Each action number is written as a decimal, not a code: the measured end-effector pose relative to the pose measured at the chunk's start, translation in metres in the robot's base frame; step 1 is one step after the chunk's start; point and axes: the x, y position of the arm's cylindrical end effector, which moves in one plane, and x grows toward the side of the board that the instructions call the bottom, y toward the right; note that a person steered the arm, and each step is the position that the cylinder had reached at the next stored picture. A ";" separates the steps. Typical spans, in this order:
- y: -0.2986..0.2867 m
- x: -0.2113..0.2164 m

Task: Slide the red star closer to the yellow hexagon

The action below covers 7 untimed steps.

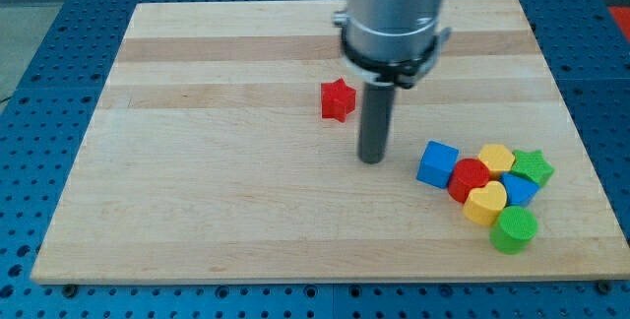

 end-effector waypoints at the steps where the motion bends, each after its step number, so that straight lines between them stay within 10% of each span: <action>1: -0.047 0.005; 3: -0.061 -0.062; 7: -0.013 -0.062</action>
